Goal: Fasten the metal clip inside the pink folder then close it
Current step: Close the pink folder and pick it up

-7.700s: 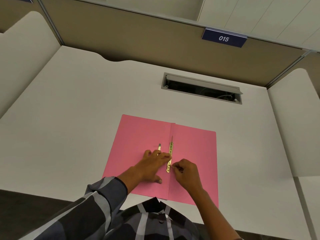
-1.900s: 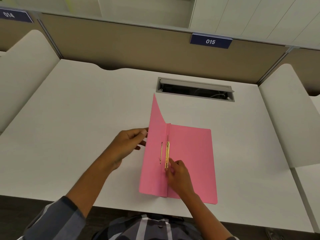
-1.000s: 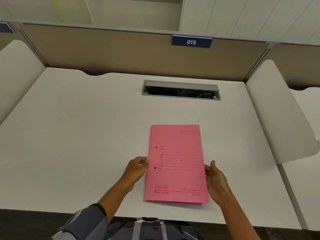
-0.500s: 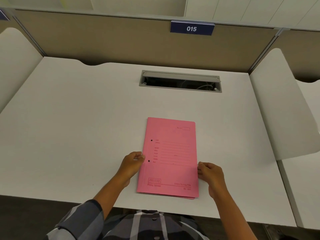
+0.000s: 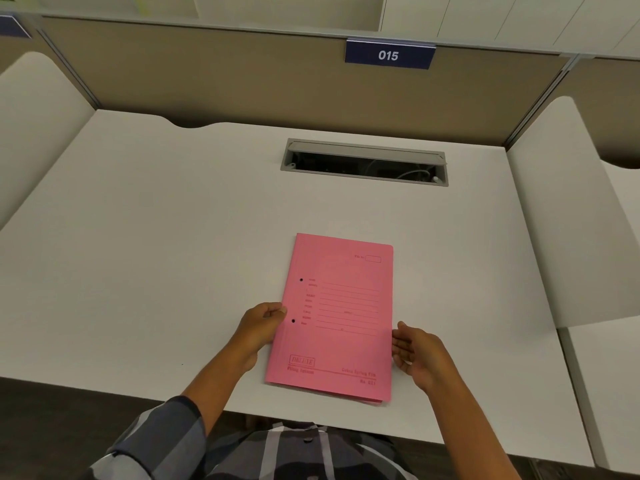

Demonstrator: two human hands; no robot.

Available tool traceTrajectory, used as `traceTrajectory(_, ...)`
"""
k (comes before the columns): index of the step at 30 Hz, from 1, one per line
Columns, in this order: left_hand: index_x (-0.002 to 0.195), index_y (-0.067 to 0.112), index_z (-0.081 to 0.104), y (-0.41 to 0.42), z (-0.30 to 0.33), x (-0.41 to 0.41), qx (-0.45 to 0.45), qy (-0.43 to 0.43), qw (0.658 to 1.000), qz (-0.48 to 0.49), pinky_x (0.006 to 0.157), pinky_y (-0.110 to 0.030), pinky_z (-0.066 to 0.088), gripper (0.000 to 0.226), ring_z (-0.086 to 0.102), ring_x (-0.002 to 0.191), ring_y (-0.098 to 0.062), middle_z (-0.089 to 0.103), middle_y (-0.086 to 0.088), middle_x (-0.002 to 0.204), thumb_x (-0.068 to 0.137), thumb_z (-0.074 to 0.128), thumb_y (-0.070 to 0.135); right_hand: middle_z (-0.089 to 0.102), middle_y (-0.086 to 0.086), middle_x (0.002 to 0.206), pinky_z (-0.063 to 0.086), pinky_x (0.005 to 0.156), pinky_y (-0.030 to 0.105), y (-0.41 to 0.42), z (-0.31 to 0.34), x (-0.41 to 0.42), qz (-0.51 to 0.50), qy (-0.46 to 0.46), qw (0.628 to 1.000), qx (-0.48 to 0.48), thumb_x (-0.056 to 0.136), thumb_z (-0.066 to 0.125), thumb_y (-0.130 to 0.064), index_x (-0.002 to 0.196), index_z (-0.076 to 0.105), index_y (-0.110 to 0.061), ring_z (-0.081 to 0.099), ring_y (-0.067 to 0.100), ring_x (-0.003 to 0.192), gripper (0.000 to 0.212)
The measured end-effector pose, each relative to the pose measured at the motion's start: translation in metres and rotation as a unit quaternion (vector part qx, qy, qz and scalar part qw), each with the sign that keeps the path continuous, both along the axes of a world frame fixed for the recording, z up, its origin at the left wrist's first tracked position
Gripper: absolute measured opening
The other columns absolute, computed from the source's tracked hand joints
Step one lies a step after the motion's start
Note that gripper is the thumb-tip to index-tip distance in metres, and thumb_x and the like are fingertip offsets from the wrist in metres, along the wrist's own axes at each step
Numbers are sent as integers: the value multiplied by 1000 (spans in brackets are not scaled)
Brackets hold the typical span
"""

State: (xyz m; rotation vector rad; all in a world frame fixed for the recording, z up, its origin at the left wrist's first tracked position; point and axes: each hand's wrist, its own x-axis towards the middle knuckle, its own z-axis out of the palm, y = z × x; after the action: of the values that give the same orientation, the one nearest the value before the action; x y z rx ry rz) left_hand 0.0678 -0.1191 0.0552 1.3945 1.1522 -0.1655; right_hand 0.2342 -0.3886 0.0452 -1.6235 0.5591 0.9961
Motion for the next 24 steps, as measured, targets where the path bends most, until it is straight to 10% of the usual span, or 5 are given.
traceTrajectory(9,140,12,61,4,-1,0,10,-16,998,60,106,-45,55,35,65,123,-28,69,-7,131,105,59,16,74,15,83,46,74,42,8,3,-19,83,-56,995,-14,101,48,-12,92,75,-7,57,27,80,29)
traceTrajectory(16,126,20,71,12,5,-7,21,-46,996,68,70,-30,56,31,69,108,-23,73,-2,120,98,68,7,81,-4,97,59,75,37,17,12,-31,63,-75,994,46,105,51,-20,98,79,-28,73,24,100,30)
traceTrajectory(24,115,31,72,50,21,-23,24,-91,991,99,72,-37,61,26,72,102,-22,74,1,118,96,74,13,80,-7,108,61,74,32,56,37,-47,84,-106,986,93,106,48,-14,108,75,-36,76,15,99,36)
